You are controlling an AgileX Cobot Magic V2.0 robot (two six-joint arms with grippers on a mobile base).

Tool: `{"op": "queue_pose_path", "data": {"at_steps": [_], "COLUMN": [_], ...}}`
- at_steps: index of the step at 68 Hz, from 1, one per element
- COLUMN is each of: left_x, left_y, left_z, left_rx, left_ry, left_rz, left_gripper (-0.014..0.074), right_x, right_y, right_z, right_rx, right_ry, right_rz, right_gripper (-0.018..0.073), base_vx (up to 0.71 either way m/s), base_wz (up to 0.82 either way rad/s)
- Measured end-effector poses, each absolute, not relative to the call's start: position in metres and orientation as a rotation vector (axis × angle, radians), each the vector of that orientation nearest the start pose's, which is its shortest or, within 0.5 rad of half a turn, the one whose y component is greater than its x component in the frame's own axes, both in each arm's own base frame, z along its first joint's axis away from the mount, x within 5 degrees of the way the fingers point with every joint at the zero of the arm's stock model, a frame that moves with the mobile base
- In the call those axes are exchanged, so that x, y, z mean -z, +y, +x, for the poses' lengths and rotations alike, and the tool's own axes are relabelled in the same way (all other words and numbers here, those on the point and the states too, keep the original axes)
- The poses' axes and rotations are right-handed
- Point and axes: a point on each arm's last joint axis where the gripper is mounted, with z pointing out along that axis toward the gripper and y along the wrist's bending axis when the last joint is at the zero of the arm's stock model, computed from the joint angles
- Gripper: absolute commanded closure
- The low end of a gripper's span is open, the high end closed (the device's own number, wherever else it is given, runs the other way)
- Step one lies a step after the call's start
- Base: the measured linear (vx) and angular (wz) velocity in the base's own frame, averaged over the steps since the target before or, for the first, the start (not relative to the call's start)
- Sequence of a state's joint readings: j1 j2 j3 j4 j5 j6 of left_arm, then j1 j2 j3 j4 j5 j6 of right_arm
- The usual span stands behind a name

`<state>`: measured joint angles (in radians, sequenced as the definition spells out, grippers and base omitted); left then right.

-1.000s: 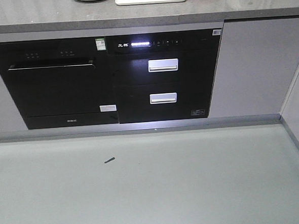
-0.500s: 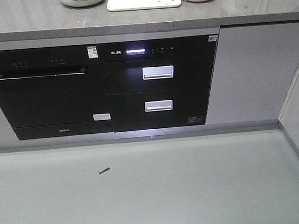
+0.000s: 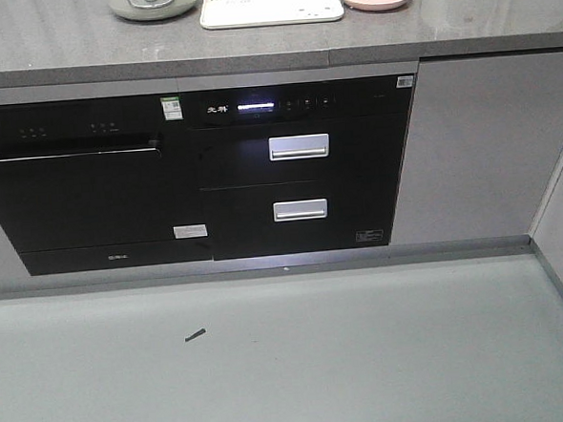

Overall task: Transfer vegetables to tray and serve
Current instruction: 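Drive the base toward the counter with the pot, tray and plate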

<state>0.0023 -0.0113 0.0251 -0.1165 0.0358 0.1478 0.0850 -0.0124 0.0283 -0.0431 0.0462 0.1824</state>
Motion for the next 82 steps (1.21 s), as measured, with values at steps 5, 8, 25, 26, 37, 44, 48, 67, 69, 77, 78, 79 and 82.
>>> {"op": "queue_pose_path", "data": {"at_steps": [5, 8, 25, 26, 37, 44, 48, 67, 69, 77, 78, 79, 82], "left_x": [-0.2021, -0.2021, -0.2021, -0.2021, -0.2021, -0.2021, -0.2021, -0.2021, -0.2021, -0.2021, -0.2021, -0.2021, -0.2021], "left_y": [-0.0003, -0.0003, -0.0003, -0.0003, -0.0003, -0.0003, -0.0003, -0.0003, -0.0003, -0.0003, -0.0003, -0.0003, -0.0003], "left_z": [0.0566, 0.0566, 0.0566, 0.0566, 0.0566, 0.0566, 0.0566, 0.0566, 0.0566, 0.0566, 0.0566, 0.0566, 0.0566], "left_rx": [-0.024, -0.024, -0.024, -0.024, -0.024, -0.024, -0.024, -0.024, -0.024, -0.024, -0.024, -0.024, -0.024], "left_ry": [1.533, 1.533, 1.533, 1.533, 1.533, 1.533, 1.533, 1.533, 1.533, 1.533, 1.533, 1.533, 1.533], "left_rz": [0.025, 0.025, 0.025, 0.025, 0.025, 0.025, 0.025, 0.025, 0.025, 0.025, 0.025, 0.025, 0.025], "left_gripper": [0.0602, 0.0602, 0.0602, 0.0602, 0.0602, 0.0602, 0.0602, 0.0602, 0.0602, 0.0602, 0.0602, 0.0602, 0.0602], "right_x": [-0.2001, -0.2001, -0.2001, -0.2001, -0.2001, -0.2001, -0.2001, -0.2001, -0.2001, -0.2001, -0.2001, -0.2001, -0.2001], "right_y": [0.0046, 0.0046, 0.0046, 0.0046, 0.0046, 0.0046, 0.0046, 0.0046, 0.0046, 0.0046, 0.0046, 0.0046, 0.0046], "right_z": [0.0565, 0.0565, 0.0565, 0.0565, 0.0565, 0.0565, 0.0565, 0.0565, 0.0565, 0.0565, 0.0565, 0.0565, 0.0565], "right_rx": [-0.176, -0.176, -0.176, -0.176, -0.176, -0.176, -0.176, -0.176, -0.176, -0.176, -0.176, -0.176, -0.176], "right_ry": [1.548, 1.548, 1.548, 1.548, 1.548, 1.548, 1.548, 1.548, 1.548, 1.548, 1.548, 1.548, 1.548], "right_rz": [0.044, 0.044, 0.044, 0.044, 0.044, 0.044, 0.044, 0.044, 0.044, 0.044, 0.044, 0.044, 0.044], "right_gripper": [0.0565, 0.0565, 0.0565, 0.0565, 0.0565, 0.0565, 0.0565, 0.0565, 0.0565, 0.0565, 0.0565, 0.0565, 0.0565], "base_vx": [0.09, 0.08, 0.08, 0.08, 0.08, 0.08, 0.08, 0.09, 0.1, 0.1, 0.11, 0.11, 0.11], "base_wz": [0.0, 0.0, -0.02, -0.03, -0.02, -0.01, -0.02, -0.02, -0.01, -0.02, -0.02, -0.02, -0.02]}}
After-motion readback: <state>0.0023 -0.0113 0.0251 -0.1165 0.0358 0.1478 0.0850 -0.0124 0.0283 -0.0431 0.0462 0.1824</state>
